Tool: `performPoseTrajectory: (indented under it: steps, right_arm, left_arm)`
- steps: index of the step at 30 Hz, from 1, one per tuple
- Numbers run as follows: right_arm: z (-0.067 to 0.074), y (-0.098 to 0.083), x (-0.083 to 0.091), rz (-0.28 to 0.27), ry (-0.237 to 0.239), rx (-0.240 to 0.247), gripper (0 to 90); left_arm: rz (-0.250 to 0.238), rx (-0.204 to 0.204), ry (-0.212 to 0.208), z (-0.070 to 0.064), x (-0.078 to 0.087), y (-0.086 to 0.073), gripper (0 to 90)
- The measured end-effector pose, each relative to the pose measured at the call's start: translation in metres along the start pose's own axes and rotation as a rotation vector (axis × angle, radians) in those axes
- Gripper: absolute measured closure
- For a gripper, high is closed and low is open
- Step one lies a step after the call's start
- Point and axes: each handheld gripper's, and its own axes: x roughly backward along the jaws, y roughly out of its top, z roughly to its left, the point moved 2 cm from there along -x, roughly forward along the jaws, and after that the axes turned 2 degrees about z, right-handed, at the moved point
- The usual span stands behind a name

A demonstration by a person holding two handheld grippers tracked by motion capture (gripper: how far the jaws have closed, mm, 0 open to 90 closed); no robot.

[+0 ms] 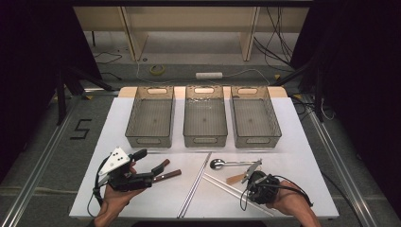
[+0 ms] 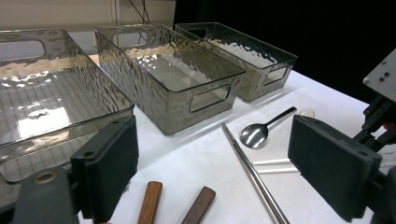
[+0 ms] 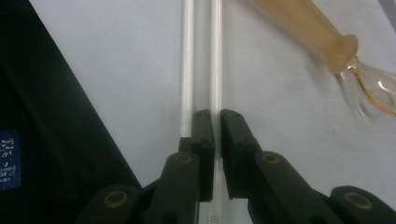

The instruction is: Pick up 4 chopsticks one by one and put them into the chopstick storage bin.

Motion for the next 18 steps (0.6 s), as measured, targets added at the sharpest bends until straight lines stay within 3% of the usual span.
performPoseTrajectory:
  steps: [4,14,16,18]
  right_arm:
    - [0.001,-0.001,0.004,-0.006,-0.002,0.022,84.9]
    - [0.001,-0.005,0.024,-0.061,-0.016,0.009,85.1]
    - [0.001,-0.005,0.028,-0.075,-0.02,0.017,85.1]
    - [0.002,-0.001,0.033,-0.093,-0.017,0.037,85.1]
  left_arm:
    - [0.005,0.002,-0.003,0.0,-0.001,0.0,15.6]
    - [0.016,0.004,-0.012,-0.001,-0.004,0.001,15.6]
    - [0.045,0.011,-0.038,-0.002,-0.008,0.001,15.7]
    - [0.089,-0.014,-0.052,-0.004,-0.015,0.0,15.7]
